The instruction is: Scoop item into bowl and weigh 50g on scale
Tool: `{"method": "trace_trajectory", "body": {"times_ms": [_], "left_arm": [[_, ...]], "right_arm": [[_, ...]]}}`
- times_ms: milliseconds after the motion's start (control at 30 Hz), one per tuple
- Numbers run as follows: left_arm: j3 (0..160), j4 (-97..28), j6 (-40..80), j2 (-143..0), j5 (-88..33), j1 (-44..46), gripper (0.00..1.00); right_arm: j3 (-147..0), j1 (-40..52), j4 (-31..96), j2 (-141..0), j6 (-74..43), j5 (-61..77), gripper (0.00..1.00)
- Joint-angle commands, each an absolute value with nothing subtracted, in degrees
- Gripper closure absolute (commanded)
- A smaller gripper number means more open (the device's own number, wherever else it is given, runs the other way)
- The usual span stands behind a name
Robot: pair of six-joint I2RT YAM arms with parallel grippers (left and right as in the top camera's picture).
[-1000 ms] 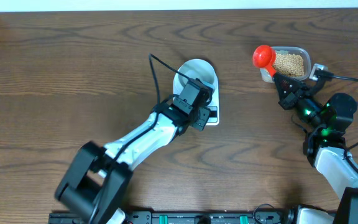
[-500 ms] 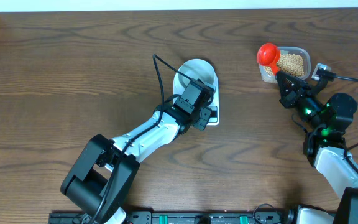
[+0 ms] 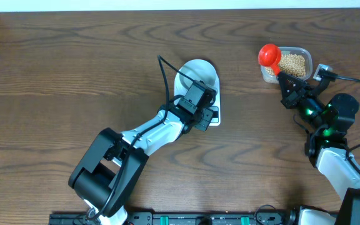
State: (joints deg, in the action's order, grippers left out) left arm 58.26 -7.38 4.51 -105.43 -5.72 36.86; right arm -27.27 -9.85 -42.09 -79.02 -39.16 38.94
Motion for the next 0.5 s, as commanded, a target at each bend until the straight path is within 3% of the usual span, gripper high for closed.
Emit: {"method": "trace_trajectory", "body": {"times_ms": [0,300,467], "left_arm": [[58.41,-7.90,4.95,-107.11,-5.96,36.56,0.93],[58.41,-11.51,4.12,-95.61,-3.84,36.56,0.93],[58.41,-11.97,4.12,-96.25,-3.84,36.56,0.93]], "right_arm": [[-27.88,-10.09,-42.15,-79.05,-38.06,38.48,0.99],[-27.88,-10.09,-42.17,-79.05,-38.06,38.35,0.99],[-27.88,-10.09,-42.17,-79.05,-38.06,36.14,0.99]]}}
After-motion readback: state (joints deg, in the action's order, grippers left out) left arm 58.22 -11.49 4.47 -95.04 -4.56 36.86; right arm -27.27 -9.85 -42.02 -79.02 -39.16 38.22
